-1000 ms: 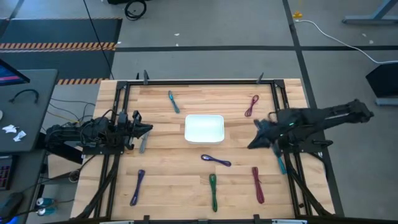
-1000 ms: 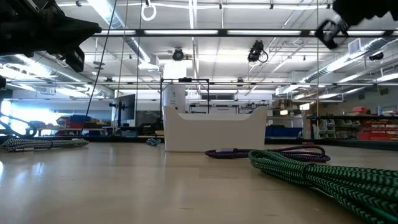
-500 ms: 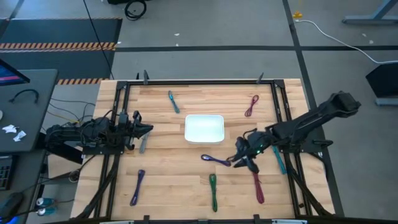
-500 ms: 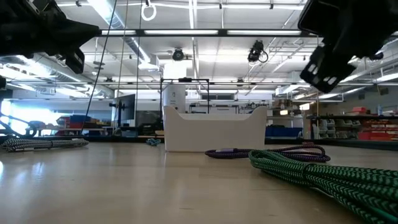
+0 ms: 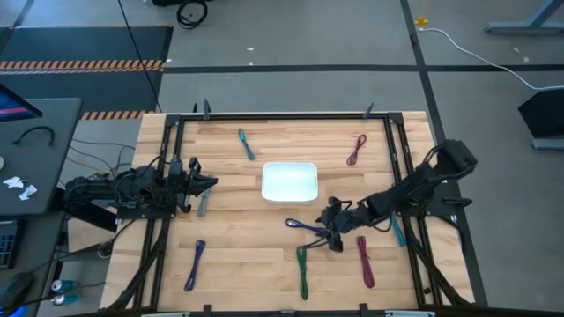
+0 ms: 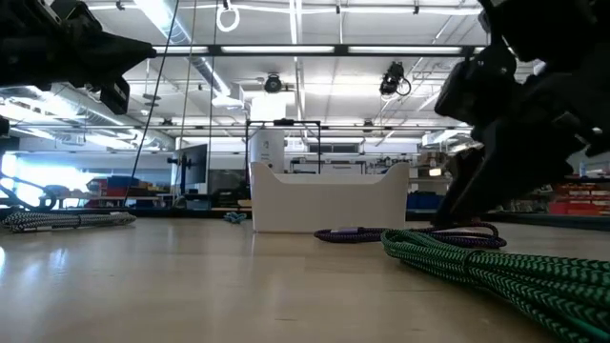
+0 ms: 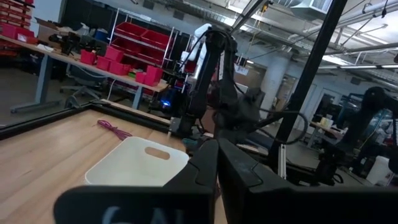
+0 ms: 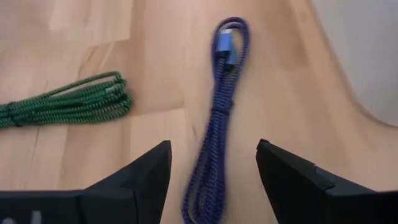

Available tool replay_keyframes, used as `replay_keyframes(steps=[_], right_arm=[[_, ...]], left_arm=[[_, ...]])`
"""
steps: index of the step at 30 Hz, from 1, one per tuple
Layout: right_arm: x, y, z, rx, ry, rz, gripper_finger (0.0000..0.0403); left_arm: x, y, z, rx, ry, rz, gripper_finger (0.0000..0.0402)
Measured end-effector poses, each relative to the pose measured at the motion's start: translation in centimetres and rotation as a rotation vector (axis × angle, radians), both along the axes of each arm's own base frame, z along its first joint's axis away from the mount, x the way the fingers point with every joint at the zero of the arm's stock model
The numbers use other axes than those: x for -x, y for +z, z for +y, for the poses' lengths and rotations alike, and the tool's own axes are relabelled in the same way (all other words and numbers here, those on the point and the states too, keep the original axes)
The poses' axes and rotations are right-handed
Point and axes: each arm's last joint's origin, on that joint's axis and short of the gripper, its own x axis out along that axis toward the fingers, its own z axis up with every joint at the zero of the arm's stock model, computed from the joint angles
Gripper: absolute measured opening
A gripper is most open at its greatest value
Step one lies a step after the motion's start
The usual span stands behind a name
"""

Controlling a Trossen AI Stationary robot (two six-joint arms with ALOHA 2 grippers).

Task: Pick and place USB-C Cables
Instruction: Put the right black and violet charger cable into the white bin

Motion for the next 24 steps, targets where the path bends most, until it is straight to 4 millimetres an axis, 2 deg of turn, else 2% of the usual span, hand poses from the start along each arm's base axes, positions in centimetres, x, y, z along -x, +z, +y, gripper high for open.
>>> replay_keyframes(steps=[8, 11, 15, 19, 21, 24], right_arm=[[0.1, -2.5, 1.3, 0.103, -0.037, 0.008, 0.0196], [0.3, -2.8, 1.6, 0.138, -0.046, 0.011, 0.0161], [0.7, -2.5, 1.8, 0.141, -0.048, 0.023, 0.0089], [1.0, -0.9, 1.8, 0.078, 0.005, 0.025, 0.0018], [0.8, 0.7, 1.9, 0.034, 0.050, 0.010, 0.0013], [-0.3, 4.3, 1.7, -0.013, 0.055, -0.034, 0.0022]], left_arm=[[0.0, 0.0, 0.0, 0.002, 0.000, -0.001, 0.0014], [0.0, 0.0, 0.0, 0.002, 0.000, -0.001, 0.0021], [0.0, 0.0, 0.0, 0.002, 0.000, -0.001, 0.0024], [0.0, 0.0, 0.0, 0.003, 0.000, -0.002, 0.0020], [0.0, 0.0, 0.0, 0.003, 0.000, -0.001, 0.0017], [0.0, 0.0, 0.0, 0.002, 0.000, -0.001, 0.0014]])
